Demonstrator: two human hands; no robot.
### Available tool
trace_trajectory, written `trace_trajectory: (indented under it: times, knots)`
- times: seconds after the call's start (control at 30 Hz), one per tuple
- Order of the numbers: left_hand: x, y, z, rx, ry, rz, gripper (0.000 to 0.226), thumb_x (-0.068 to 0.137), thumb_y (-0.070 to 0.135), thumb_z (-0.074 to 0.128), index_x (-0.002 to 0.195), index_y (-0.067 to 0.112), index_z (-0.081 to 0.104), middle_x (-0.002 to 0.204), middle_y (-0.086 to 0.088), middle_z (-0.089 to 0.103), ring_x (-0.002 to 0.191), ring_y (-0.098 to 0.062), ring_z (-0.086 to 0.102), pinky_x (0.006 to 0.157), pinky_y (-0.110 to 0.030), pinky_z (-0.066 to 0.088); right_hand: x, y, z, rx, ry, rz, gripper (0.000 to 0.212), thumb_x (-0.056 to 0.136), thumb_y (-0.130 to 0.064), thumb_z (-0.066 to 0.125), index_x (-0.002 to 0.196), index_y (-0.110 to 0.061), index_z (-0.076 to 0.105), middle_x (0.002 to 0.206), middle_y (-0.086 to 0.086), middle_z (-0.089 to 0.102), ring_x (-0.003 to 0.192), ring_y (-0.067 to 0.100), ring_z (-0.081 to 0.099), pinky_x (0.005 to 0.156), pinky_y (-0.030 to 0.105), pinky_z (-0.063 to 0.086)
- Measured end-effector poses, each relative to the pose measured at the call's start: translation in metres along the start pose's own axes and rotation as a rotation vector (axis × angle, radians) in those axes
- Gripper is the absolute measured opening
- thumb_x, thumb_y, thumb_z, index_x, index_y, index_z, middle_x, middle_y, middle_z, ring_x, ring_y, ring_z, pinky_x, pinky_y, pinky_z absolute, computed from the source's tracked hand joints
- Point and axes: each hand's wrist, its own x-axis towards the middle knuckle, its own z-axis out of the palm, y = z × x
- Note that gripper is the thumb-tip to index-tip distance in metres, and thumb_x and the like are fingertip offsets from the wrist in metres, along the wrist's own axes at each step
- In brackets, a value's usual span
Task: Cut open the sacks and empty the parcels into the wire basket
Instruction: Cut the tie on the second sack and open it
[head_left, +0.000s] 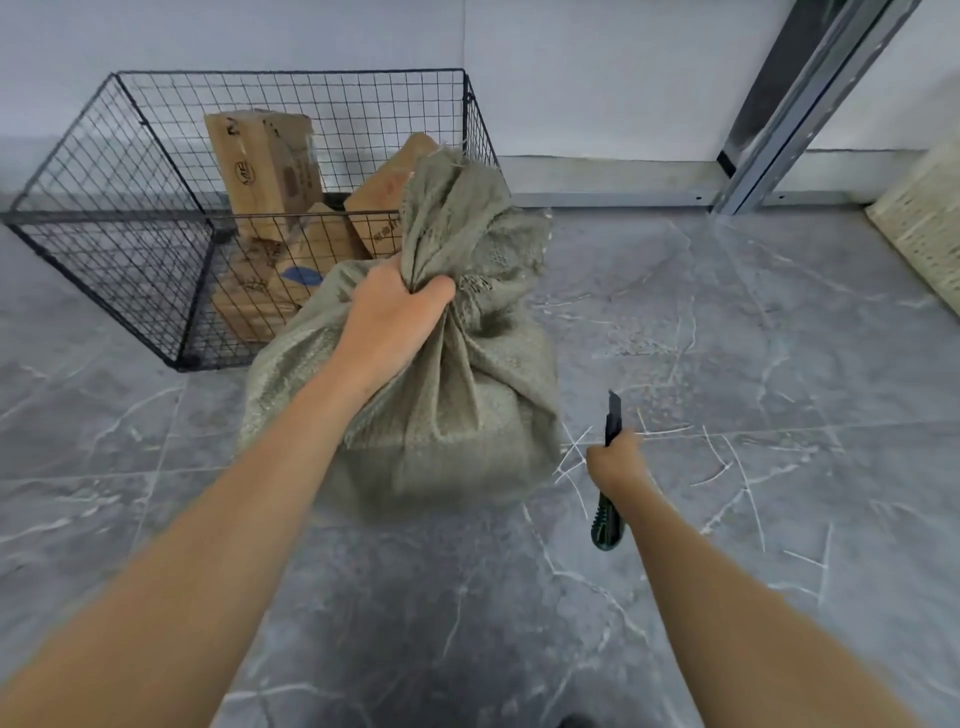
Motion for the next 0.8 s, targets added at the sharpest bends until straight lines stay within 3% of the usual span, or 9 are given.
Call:
trace_trajectory:
  times: [0.13,0.27,0.4,0.7,0.8]
  knots:
    - [-0.002,-0.002,0.002,0.041,0.010,0.013,0.017,0.086,0.022,0.052,0.075,0.013,0.043,0.065,0.000,0.041,0.060,-0.016,0.043,0.056,-0.029,0.029,0.000,0.037,0.018,-0.113,-0.126,0.081,0.034,0.092,-0.006,0.047,0.125,-0.002,0.038,0.079,0.009,0.044,0.062,0.018,0.043,0.048,0.027,0.033]
    - [-0.005,-0.004,0.003,0.072,0.039,0.048,0.014,0.086,0.022,0.053,0.079,0.012,0.045,0.067,0.000,0.043,0.059,-0.013,0.043,0.045,-0.017,0.029,0.003,0.056,0.041,-0.197,-0.212,0.108,0.043,0.088,-0.008,0.047,0.129,-0.002,0.038,0.088,0.013,0.050,0.081,0.030,0.053,0.067,0.036,0.046]
    - [-0.008,-0.006,0.001,0.095,0.052,0.069,0.012,0.087,0.022,0.053,0.081,0.013,0.048,0.068,0.000,0.044,0.059,-0.012,0.043,0.040,-0.014,0.026,0.007,0.066,0.052,-0.315,-0.203,0.107,0.038,0.089,-0.016,0.052,0.125,-0.006,0.044,0.112,0.019,0.054,0.085,0.030,0.051,0.067,0.034,0.043]
    - [-0.010,-0.008,0.000,0.102,0.045,0.074,0.036,0.087,0.018,0.052,0.061,0.018,0.028,0.054,0.005,0.030,0.039,-0.003,0.030,0.038,-0.013,0.022,0.020,0.073,0.060,-0.353,-0.109,0.124,0.031,0.095,-0.014,0.047,0.123,-0.003,0.041,0.113,0.019,0.053,0.082,0.030,0.051,0.066,0.037,0.043]
    - [-0.010,-0.010,-0.001,0.111,0.046,0.064,0.038,0.087,0.017,0.052,0.060,0.018,0.027,0.052,0.006,0.028,0.038,-0.003,0.028,0.037,-0.015,0.019,0.024,0.077,0.062,-0.338,-0.053,0.096,0.028,0.092,-0.012,0.047,0.119,-0.004,0.041,0.112,0.017,0.053,0.095,0.034,0.055,0.074,0.042,0.049]
